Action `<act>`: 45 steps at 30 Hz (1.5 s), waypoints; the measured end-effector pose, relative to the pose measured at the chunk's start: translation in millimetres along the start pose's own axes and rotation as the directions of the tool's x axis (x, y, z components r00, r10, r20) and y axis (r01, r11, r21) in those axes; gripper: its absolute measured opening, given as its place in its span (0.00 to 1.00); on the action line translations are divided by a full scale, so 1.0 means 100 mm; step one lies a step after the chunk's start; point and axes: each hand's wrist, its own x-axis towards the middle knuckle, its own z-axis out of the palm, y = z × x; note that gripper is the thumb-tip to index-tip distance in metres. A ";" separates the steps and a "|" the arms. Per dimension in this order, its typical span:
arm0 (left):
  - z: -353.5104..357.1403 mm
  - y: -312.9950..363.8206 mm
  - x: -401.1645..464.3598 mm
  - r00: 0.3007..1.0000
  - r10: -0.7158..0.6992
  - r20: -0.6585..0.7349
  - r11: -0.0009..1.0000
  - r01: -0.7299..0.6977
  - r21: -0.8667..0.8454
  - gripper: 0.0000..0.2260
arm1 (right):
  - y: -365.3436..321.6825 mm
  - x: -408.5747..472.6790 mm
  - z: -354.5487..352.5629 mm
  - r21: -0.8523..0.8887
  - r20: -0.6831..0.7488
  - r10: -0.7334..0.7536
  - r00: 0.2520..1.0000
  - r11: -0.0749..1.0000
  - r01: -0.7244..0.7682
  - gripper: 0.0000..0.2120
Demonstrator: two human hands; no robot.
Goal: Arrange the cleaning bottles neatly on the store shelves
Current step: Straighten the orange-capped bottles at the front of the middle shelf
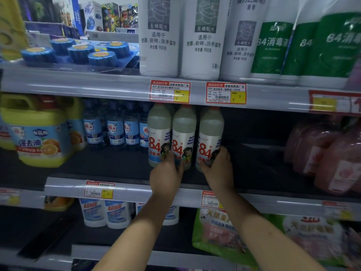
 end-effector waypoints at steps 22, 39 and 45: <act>-0.02 0.02 -0.07 0.978 -0.167 -0.124 0.972 0.142 -0.185 0.32 | 0.02 0.01 0.01 -0.015 -0.007 -0.005 1.000 1.000 0.005 0.41; -0.05 0.06 -0.04 0.970 -0.234 -0.068 0.972 0.232 -0.035 0.33 | 0.05 0.03 0.02 0.017 0.005 -0.005 1.000 1.000 0.005 0.39; -0.04 0.07 -0.02 0.961 -0.274 -0.043 0.962 0.275 0.006 0.35 | 0.04 0.02 0.03 -0.026 -0.001 -0.010 1.000 1.000 0.010 0.39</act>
